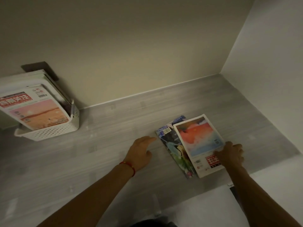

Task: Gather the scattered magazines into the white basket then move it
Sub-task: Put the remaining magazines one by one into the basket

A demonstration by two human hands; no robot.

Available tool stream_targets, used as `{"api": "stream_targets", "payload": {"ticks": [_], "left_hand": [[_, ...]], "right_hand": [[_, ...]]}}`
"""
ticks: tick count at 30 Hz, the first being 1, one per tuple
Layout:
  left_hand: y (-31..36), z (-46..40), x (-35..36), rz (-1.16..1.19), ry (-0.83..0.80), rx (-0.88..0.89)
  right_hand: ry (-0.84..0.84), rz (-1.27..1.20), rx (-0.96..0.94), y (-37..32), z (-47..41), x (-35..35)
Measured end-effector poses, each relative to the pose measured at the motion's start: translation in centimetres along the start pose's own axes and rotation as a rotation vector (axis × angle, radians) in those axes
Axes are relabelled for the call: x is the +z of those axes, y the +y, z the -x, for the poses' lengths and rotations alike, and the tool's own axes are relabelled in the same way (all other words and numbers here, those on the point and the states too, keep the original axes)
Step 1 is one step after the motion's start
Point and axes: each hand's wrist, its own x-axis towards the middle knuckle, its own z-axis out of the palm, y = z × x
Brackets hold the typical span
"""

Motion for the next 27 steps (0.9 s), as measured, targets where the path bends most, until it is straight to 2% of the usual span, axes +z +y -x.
{"api": "stream_targets", "payload": {"ticks": [3, 7, 10, 12, 15, 17, 19, 21, 23, 25, 26, 27], "left_hand": [[1.2, 0.1, -0.1, 0.005, 0.02, 0.015], [3.9, 0.0, -1.1, 0.024, 0.103, 0.16], [6.2, -0.7, -2.8, -0.113, 0.296, 0.348], [7.5, -1.0, -4.0, -0.283, 0.392, 0.407], [7.6, -1.0, -6.0, -0.512, 0.333, 0.386], [6.6, -0.5, -7.5, -0.44, 0.195, 0.32], [4.6, 0.4, -9.2, -0.147, 0.157, 0.239], [2.1, 1.9, -10.8, 0.079, 0.233, 0.16], [-0.8, 3.6, -12.1, 0.269, 0.299, 0.088], [-3.6, 5.1, -13.4, 0.475, 0.364, -0.003], [-4.9, 5.8, -14.1, 0.568, 0.396, -0.038], [-6.3, 6.5, -14.9, 0.645, 0.423, -0.066]], "right_hand": [[-0.03, -0.164, -0.223, -0.2, 0.7, -2.0], [-0.049, -0.209, -0.589, -2.7, 2.1, -6.9], [-0.093, -0.191, -0.847, -6.4, 3.2, -11.0], [-0.176, -0.143, -0.976, -9.4, 4.4, -13.0], [-0.247, -0.094, -1.171, -14.3, 7.1, -14.4], [-0.266, -0.13, -1.261, -17.5, 9.1, -14.5], [-0.252, -0.201, -1.289, -20.4, 10.8, -13.9], [-0.219, -0.369, -1.232, -22.6, 12.0, -12.8], [-0.156, -0.571, -1.124, -24.1, 12.7, -11.2], [-0.071, -0.669, -0.976, -25.3, 13.1, -9.0], [-0.092, -0.704, -0.874, -26.0, 13.5, -7.6], [-0.192, -0.771, -0.742, -26.8, 14.1, -6.1]]}}
